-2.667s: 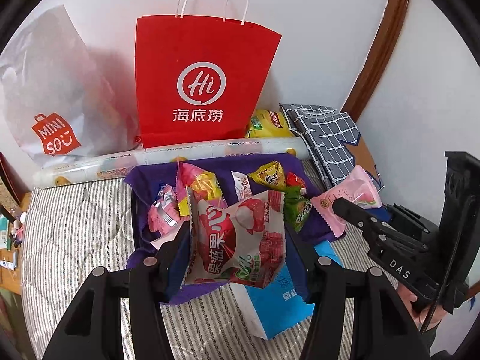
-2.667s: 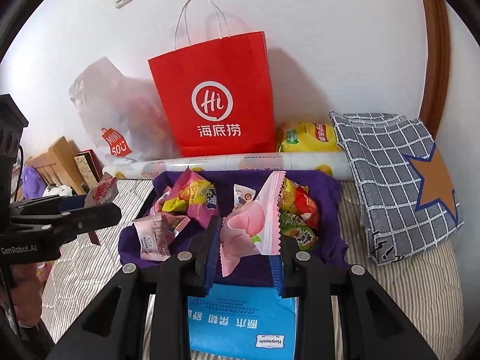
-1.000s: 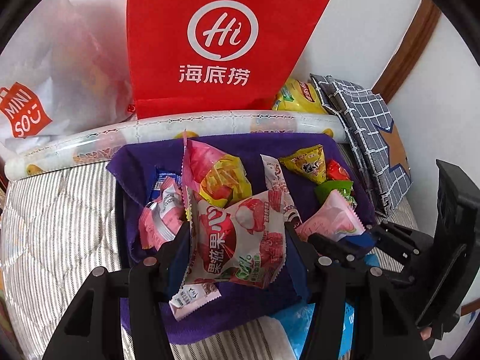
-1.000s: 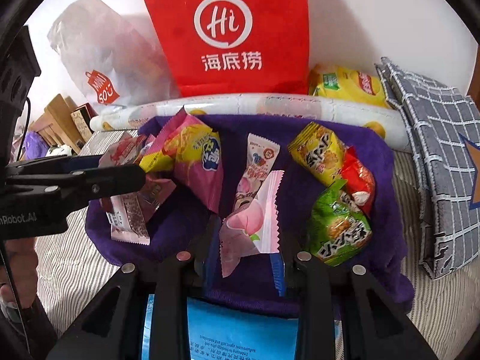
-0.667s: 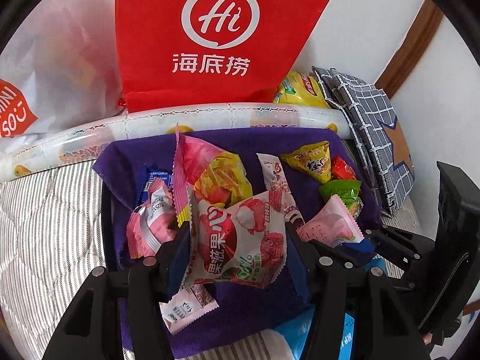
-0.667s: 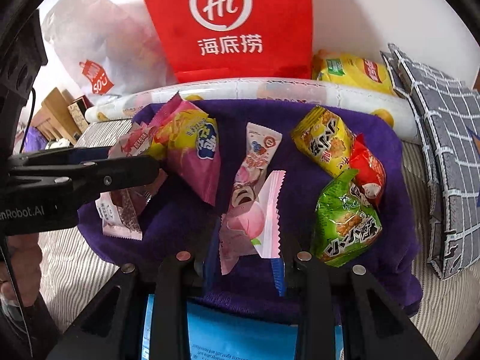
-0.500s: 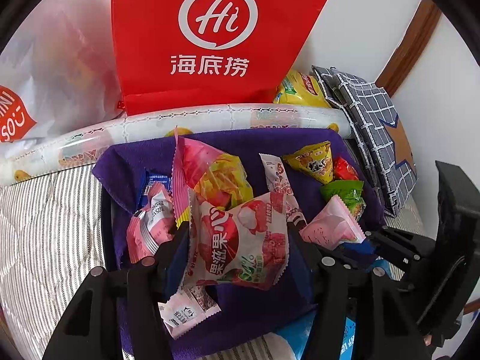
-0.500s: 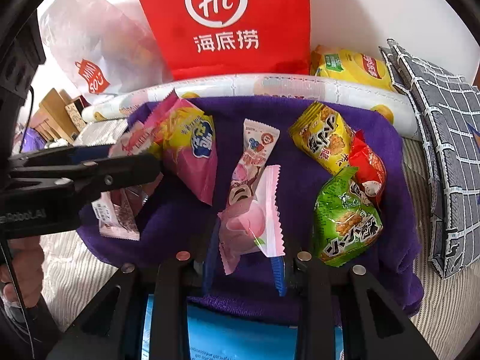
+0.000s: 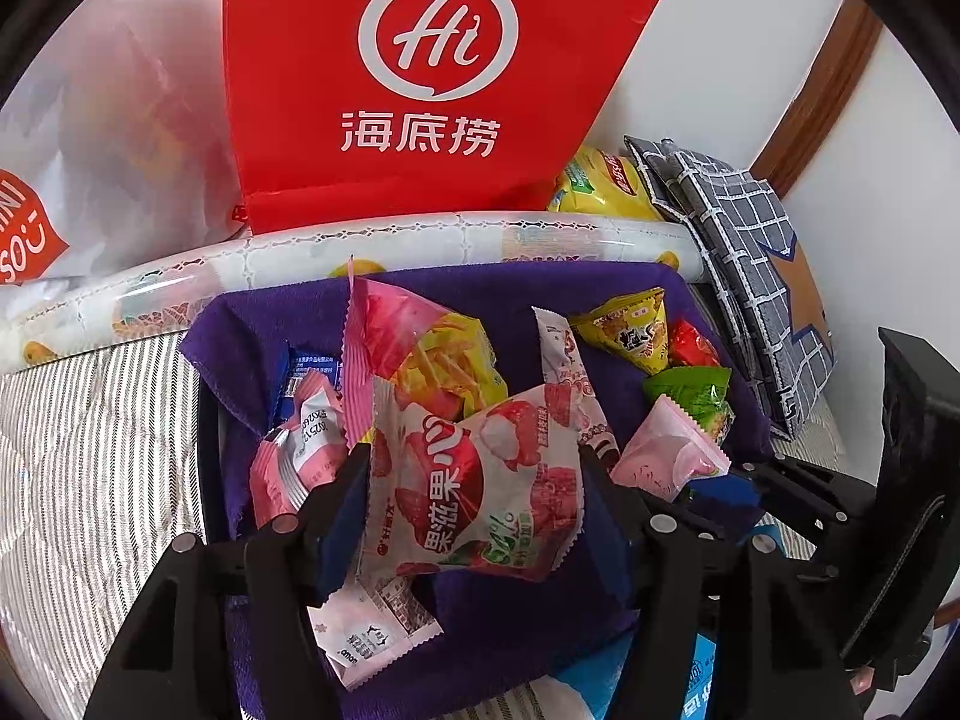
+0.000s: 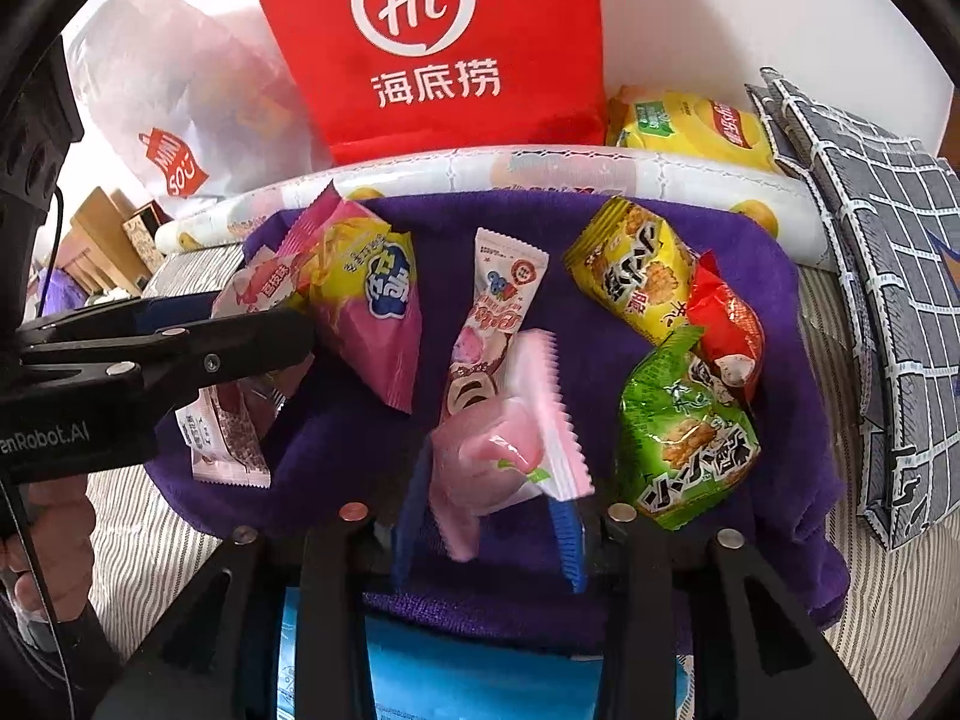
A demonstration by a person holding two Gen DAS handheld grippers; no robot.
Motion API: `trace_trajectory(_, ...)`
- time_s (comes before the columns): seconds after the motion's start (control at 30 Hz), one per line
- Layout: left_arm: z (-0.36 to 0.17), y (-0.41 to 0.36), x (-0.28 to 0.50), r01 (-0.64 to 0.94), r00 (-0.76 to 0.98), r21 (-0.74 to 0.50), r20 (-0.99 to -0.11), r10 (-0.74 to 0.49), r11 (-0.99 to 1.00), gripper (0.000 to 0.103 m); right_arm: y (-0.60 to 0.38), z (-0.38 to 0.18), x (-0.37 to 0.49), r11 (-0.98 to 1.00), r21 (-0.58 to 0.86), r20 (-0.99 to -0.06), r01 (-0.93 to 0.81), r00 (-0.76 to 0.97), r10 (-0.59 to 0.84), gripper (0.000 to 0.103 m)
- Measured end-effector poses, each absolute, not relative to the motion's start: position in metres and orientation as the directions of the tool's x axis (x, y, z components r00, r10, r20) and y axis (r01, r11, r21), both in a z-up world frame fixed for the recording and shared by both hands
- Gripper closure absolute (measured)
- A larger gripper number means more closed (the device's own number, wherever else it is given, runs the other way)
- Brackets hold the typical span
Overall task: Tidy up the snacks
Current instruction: 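Lower both packets onto the towel and open both grippers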
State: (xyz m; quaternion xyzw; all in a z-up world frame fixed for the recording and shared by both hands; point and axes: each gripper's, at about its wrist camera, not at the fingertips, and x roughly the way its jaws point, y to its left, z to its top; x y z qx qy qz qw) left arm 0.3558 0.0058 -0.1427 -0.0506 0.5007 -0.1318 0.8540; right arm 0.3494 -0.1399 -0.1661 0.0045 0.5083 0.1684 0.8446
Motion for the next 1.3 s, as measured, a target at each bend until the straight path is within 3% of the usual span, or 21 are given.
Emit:
trace_trajectory(0.33,-0.142,0.002,0.355,0.185,0.465,-0.212,-0.842,-0.275,0.96,0.034,-0.145,-0.16,0.347,0.945,0.186,-0.84,-0.268,0.457,0.294,0.045)
trace_trajectory(0.73,-0.135,0.001,0.351,0.196,0.465,-0.2,-0.843,-0.27,0.96,0.024,-0.143,-0.157,0.346,0.945,0.195,-0.84,-0.263,0.453,0.299,0.041)
trace_trajectory(1.3,-0.118,0.005,0.341,0.185,0.462,-0.127,-0.864,-0.201,0.974,0.019,-0.142,-0.144,0.332,0.965,0.173,-0.849,-0.196,0.467,0.248,0.04)
